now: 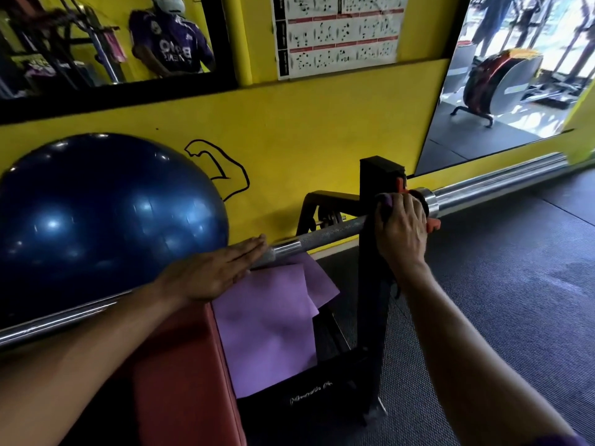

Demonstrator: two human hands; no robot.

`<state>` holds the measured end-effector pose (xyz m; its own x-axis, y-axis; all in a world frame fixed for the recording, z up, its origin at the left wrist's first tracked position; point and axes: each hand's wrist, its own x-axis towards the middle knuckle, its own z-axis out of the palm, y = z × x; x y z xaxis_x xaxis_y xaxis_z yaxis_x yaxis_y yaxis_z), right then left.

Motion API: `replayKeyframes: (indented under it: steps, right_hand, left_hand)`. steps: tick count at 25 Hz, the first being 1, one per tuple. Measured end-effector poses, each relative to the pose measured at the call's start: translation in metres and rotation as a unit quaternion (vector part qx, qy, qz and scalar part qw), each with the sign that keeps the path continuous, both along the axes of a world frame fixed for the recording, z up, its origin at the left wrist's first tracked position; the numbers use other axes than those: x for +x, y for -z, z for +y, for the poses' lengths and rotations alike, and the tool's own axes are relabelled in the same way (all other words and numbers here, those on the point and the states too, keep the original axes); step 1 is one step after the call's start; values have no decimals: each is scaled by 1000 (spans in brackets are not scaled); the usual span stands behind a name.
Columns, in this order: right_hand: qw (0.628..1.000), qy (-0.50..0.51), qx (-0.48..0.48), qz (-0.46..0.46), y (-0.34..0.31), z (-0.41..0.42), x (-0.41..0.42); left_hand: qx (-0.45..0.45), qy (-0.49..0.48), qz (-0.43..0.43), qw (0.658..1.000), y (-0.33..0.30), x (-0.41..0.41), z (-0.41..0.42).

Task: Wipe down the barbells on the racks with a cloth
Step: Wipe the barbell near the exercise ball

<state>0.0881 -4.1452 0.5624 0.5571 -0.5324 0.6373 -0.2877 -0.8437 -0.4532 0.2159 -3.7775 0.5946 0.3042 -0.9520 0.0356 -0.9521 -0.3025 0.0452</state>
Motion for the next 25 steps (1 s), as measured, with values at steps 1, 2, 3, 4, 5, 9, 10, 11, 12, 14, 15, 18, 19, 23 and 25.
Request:
replayKeyframes:
  steps: [1,2,3,4,5,9,10,11,12,14,15,18,19,23,25]
  right_hand:
    - [1000,10,24,-4,0,3,4]
    - [998,16,54,-14,-1,11,8]
    - [996,19,81,-25,-2,19,11]
    - [995,21,91,-30,-1,30,13]
    - [996,19,86,-33,0,45,14]
    - [996,-88,-8,-15,8,119,13]
    - [992,-123,-34,-2,11,130,11]
    - [987,-148,-60,12,13,131,9]
    - [983,-165,-83,18,12,123,7]
    - [980,-166,-111,16,6,97,5]
    - [980,-156,-118,18,3,82,5]
    - [991,-94,-83,54,-3,35,1]
    - [993,-73,-60,64,-3,21,-1]
    - [997,-55,37,35,-13,-5,-14]
    - [980,-83,174,-49,-20,13,-21]
  left_hand:
    - [-1,-3,0,1000,1,1,-1]
    - [4,-8,1,1000,0,1,-1]
    - [12,-14,5,1000,-1,1,-2]
    - [18,-17,12,1000,-2,0,-2]
    - [23,-20,20,999,-2,1,-2]
    - [8,4,18,1000,-2,-1,-1]
    - [6,12,3,1000,-3,-3,1]
    - [-1,23,-20,1000,-3,-4,3]
    - [-13,34,-42,998,-3,-5,4]
    - [-12,47,-67,997,-2,-4,5]
    - [-3,48,-78,996,-2,-5,4]
    - [5,36,-58,998,-4,-6,4]
    - [-4,36,-56,998,-3,-6,4]
    - [-10,27,-57,998,-3,-5,4]
    - [-7,26,-50,998,-1,-3,5]
